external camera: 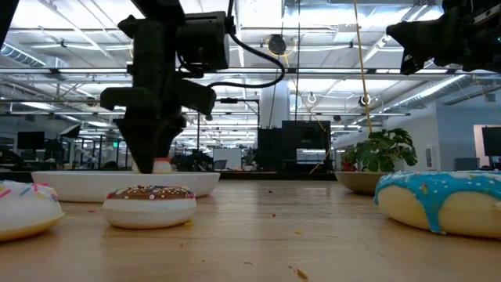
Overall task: Pick & Place donuts
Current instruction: Put the small orange donut on the white plate
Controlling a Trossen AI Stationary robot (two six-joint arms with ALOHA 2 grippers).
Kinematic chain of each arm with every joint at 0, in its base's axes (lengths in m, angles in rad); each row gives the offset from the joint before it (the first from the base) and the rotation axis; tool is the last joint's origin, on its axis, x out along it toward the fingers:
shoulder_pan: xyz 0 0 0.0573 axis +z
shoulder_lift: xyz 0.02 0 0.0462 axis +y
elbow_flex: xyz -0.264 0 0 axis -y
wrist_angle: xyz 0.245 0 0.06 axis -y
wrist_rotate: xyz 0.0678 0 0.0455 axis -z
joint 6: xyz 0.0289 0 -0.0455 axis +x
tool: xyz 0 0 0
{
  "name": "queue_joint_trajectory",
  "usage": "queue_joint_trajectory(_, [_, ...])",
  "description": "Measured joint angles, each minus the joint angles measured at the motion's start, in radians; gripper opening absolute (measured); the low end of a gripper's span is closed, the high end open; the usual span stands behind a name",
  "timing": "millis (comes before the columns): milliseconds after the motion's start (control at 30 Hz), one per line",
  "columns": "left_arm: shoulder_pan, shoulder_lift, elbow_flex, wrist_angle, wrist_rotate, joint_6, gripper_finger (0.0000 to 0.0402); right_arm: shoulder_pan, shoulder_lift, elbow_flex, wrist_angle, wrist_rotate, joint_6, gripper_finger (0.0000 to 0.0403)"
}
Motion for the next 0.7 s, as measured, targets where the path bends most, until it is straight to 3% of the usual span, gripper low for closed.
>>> queue_joint_trajectory(567, [0.003, 0.0, -0.01, 0.008, -0.009, -0.027, 0.0242, 0.0, 0.0, 0.0, 0.0, 0.0, 0.0, 0.0])
queue_joint_trajectory(700, [0.003, 0.008, -0.01, 0.006, 0.011, -0.028, 0.0258, 0.0, 0.0, 0.0, 0.0, 0.0, 0.0, 0.0])
